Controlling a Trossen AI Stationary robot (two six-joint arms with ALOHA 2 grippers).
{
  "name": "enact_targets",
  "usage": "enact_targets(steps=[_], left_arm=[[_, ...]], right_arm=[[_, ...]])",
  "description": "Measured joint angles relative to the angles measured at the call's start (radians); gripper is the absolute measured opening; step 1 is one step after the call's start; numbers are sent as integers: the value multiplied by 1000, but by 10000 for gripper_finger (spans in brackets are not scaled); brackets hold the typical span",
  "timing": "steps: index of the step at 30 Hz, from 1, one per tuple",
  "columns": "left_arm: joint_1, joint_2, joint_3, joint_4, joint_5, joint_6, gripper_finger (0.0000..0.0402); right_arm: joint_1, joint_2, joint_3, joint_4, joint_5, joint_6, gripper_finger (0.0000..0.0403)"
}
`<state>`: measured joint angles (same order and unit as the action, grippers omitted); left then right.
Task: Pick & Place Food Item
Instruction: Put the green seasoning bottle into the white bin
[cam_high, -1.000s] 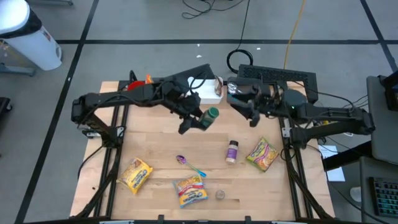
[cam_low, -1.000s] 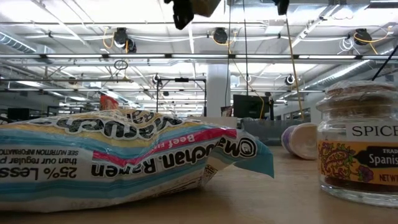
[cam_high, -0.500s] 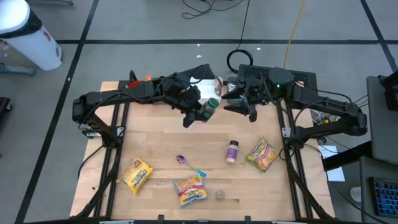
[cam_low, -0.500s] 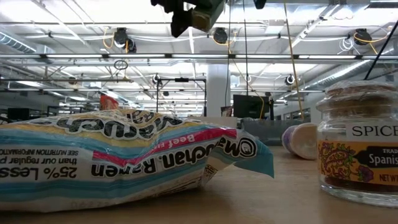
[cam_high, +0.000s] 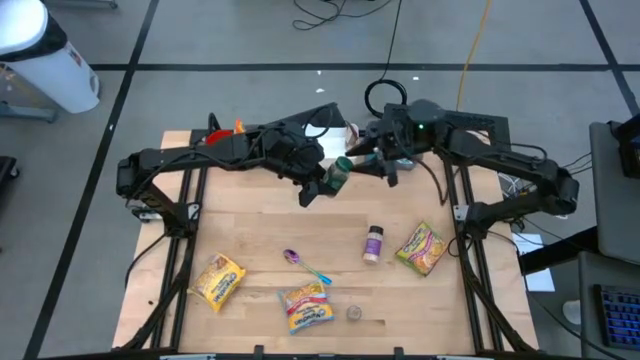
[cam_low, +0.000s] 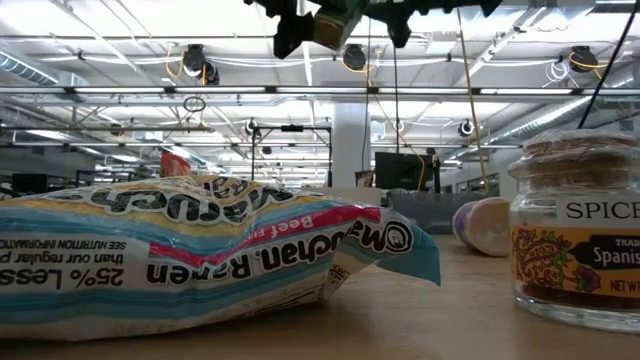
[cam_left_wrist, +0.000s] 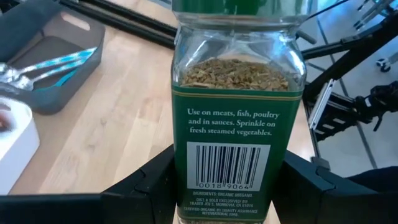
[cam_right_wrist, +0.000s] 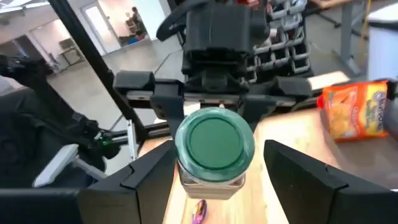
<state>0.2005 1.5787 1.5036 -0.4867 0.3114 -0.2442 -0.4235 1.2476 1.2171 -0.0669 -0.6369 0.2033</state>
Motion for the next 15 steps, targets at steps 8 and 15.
enact_targets(steps=[8,15], left_arm=[[1,1,0,-14,6,28,206],[2,3,0,-32,3,32,206]], right_arm=[[33,31,0,92,-15,48,240],[40,62,-2,135,-19,81,240]])
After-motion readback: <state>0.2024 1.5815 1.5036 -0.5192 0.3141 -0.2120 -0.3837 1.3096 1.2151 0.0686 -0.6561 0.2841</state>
